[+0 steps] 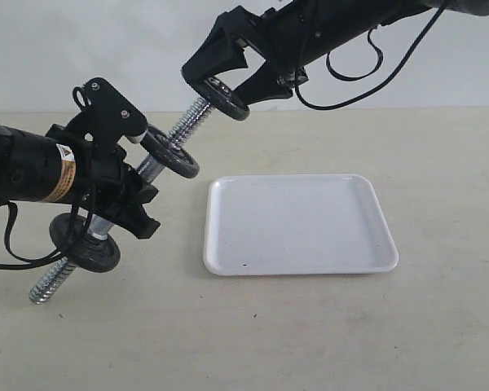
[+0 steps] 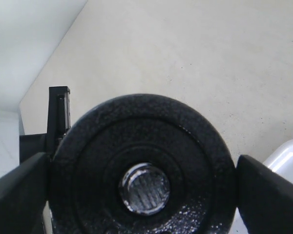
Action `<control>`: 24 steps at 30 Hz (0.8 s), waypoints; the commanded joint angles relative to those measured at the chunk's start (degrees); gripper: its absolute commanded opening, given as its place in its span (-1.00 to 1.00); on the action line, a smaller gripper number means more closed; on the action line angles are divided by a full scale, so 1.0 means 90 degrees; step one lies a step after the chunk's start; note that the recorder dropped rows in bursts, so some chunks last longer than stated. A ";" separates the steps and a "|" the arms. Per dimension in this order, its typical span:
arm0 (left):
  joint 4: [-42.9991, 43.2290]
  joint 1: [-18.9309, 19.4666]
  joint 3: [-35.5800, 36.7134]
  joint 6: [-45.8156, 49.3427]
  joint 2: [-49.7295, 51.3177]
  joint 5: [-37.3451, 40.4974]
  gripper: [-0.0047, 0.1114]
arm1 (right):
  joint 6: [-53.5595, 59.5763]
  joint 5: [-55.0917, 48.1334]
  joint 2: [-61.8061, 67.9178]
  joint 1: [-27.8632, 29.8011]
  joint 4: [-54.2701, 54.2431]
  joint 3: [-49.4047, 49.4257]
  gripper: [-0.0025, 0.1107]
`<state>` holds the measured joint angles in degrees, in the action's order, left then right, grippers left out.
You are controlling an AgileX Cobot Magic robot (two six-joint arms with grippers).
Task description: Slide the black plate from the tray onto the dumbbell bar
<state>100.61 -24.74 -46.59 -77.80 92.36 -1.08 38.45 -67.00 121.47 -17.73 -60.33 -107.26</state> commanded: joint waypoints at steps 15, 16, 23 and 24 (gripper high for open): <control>-0.0073 -0.0066 -0.0379 -0.0056 -0.0438 -0.0090 -0.84 | 0.0061 -0.0329 0.0007 -0.0207 -0.0100 -0.0031 0.13; -0.0073 -0.0066 -0.0379 -0.0056 -0.0438 -0.0090 -0.84 | 0.0045 -0.0329 0.0007 -0.0207 -0.0100 -0.0031 0.13; -0.0073 -0.0066 -0.0379 -0.0056 -0.0438 -0.0090 -0.84 | -0.0046 -0.0329 0.0007 -0.0207 -0.0100 -0.0031 0.13; -0.0073 -0.0066 -0.0379 -0.0056 -0.0438 -0.0090 -0.84 | -0.0046 -0.0329 0.0007 -0.0207 -0.0100 -0.0031 0.13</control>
<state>100.61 -24.74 -46.59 -77.80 92.36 -1.08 37.91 -67.00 121.47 -17.86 -60.21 -107.26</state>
